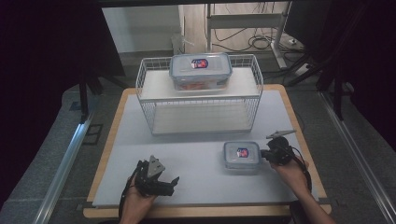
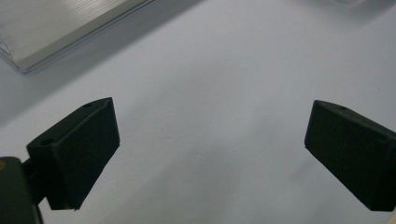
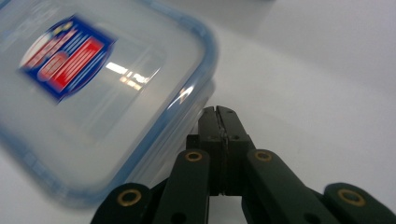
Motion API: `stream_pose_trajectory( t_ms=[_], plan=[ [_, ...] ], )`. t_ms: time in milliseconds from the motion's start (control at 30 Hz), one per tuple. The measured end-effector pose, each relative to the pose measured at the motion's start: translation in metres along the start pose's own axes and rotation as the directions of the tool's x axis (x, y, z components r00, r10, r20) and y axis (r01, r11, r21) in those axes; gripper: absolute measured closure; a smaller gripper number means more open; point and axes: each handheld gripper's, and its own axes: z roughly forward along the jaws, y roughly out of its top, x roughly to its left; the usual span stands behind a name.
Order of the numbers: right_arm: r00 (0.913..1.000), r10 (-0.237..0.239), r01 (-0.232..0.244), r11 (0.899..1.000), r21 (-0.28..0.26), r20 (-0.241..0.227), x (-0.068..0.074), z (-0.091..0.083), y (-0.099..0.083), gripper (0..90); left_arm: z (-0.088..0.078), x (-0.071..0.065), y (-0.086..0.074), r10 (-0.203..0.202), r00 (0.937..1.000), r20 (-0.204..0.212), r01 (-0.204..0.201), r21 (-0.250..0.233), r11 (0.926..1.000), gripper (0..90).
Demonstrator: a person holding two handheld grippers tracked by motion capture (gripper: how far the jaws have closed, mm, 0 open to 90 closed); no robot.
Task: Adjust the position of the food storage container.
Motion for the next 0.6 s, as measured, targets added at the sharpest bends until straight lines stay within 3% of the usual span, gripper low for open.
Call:
stream_pose_trajectory(
  t_ms=[200, 400, 600],
  plan=[
    [0.9999, -0.005, 0.005, 1.0, 0.001, -0.01, 0.002, 0.012, 0.013, 89.7, 0.002, 0.0, 0.001, 0.003, 1.0, 0.003, -0.003, 0.006, 1.0, 3.2],
    [0.9963, -0.055, 0.055, 0.998, -0.003, -0.066, 0.028, 0.019, 0.02, 89.7, 0.004, 0.0, 0.002, -0.002, 0.9999, 0.011, 0.002, 0.012, 0.9999, 3.3],
    [0.9865, -0.105, 0.108, 0.994, 0.014, -0.126, 0.057, 0.031, 0.026, 89.7, 0.003, 0.001, 0.002, -0.011, 0.9998, 0.015, 0.011, 0.014, 0.9998, 3.5]
  ],
)
